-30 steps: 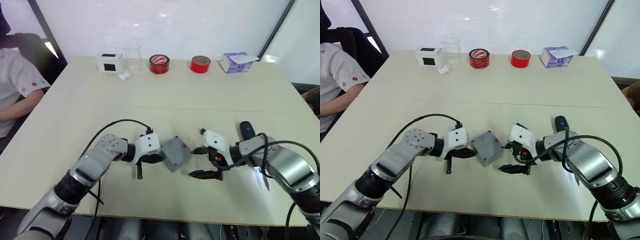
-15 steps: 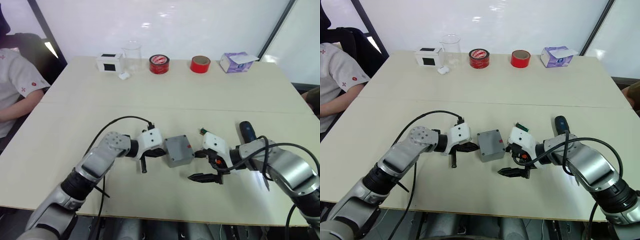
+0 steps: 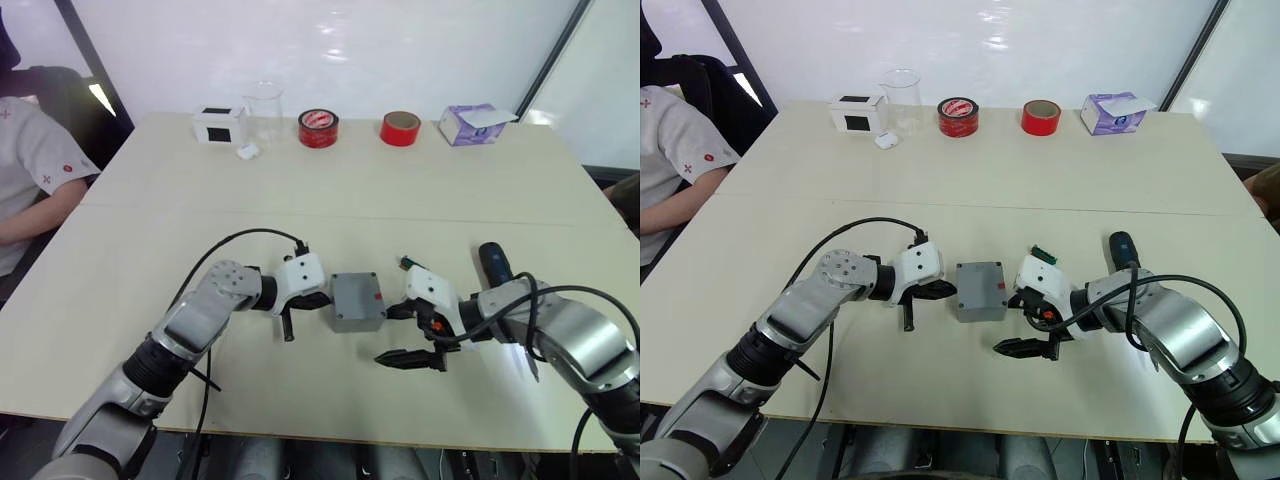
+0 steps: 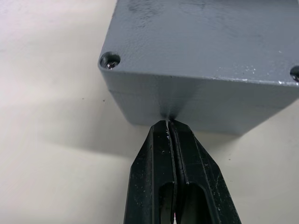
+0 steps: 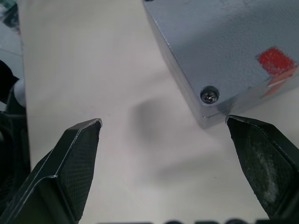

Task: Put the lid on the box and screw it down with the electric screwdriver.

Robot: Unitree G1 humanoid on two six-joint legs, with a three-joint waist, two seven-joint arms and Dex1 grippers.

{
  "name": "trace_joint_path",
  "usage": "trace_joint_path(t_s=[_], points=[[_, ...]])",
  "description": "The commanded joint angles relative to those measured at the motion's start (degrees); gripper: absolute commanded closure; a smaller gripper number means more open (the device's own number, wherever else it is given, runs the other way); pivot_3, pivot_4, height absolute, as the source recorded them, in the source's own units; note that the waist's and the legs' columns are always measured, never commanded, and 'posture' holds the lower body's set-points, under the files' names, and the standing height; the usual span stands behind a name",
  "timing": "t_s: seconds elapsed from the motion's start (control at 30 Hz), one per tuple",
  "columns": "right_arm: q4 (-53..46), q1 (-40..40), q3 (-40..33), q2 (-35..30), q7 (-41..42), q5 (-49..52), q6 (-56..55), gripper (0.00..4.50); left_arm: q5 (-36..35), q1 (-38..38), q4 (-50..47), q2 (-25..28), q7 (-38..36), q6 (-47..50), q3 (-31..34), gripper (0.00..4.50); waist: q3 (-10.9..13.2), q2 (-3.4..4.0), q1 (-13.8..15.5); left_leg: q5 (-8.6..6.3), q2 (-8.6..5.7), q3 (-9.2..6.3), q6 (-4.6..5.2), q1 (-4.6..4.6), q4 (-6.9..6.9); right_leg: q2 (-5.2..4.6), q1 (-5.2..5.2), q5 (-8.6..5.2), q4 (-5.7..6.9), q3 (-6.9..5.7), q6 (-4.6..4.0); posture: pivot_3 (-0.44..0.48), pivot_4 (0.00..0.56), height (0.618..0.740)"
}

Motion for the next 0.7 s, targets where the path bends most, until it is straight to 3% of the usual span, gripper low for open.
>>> trace_joint_path(t_s=[0.03,0.7], points=[[-2.14,-0.77,-0.49,0.03,0.58,0.68,-0.63,0.07,0.51,-0.82,-0.35,-0.18,0.17,-1.61,0.98,4.50,0.00,0.00,-0.01,0.00,0.00,0.00,0.00,0.00,0.00,0.00,0.00,0.00,0.00,0.00,0.00,0.000,0.150,0.740],[-1.13,0.10,-0.70,1.21,-0.49,-0.03,-1.67,0.07,0.49,-0.95,-0.30,0.67,-1.48,-1.46,1.09,4.50,0.00,0.00,-0.02,0.00,0.00,0.00,0.00,0.00,0.00,0.00,0.00,0.00,0.00,0.00,0.00,0.000,0.150,0.740]])
